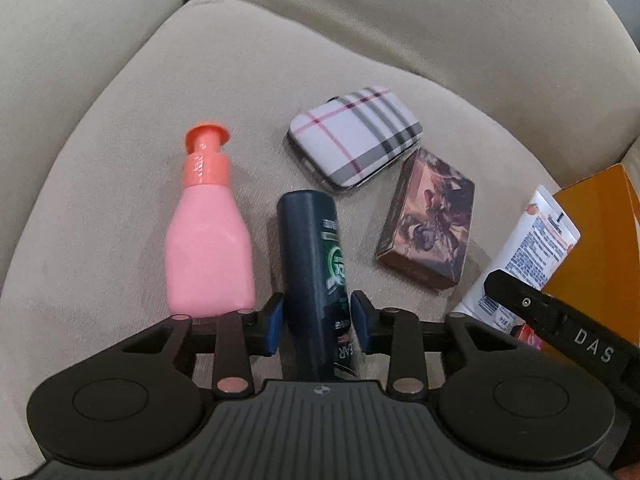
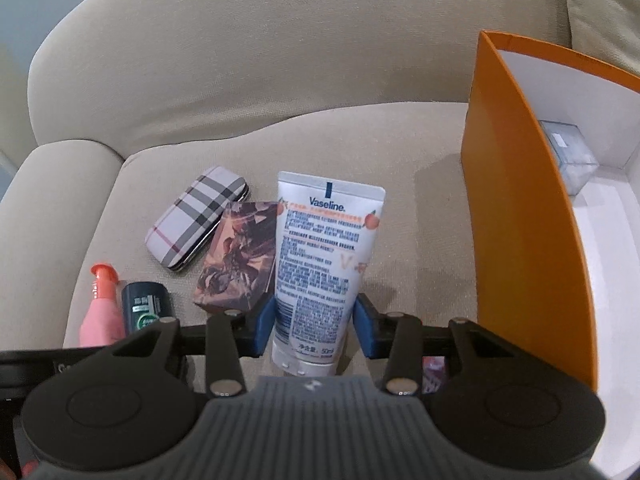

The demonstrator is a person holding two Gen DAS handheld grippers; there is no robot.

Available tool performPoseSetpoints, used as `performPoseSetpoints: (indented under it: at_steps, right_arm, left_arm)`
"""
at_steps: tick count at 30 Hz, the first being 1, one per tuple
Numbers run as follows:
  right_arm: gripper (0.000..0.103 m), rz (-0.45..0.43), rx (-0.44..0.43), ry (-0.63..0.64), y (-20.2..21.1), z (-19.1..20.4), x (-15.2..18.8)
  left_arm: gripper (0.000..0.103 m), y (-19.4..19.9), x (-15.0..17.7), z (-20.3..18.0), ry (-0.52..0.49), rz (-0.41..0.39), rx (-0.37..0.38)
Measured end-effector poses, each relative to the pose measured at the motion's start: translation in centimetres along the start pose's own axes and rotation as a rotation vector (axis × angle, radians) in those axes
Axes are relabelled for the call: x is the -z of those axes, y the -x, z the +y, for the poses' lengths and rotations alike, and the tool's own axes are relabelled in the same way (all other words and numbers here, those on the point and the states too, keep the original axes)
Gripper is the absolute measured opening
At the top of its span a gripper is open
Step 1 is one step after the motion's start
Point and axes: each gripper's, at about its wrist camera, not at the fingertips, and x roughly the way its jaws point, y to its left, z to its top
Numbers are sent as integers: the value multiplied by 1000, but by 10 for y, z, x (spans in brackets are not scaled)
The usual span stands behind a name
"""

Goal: Organize rigid objects
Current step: 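Grasp the green CLEAR bottle with left tool while right tool grasps the Vaseline tube, then lower the bottle and tube into the orange box beside the cubes, release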

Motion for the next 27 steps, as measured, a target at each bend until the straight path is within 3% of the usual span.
performPoseSetpoints:
  at_steps: [13,19,23,27]
  right_arm:
    - [42,-106,-82,38,59,-5,3]
    - [42,-198,-101,67,118,-15,-1]
    - [42,-231,-61,98,158,-42,-6]
    - [42,-200,-1,78,177,-89,-9]
  left_arm:
    - [37,66,10,-27,-83,-183,61]
    - [37,116,10,-72,-177,-254,179]
    - [37,132,8,-120,-259,-248,289]
    - [37,128,14,-173,-350,-203,378]
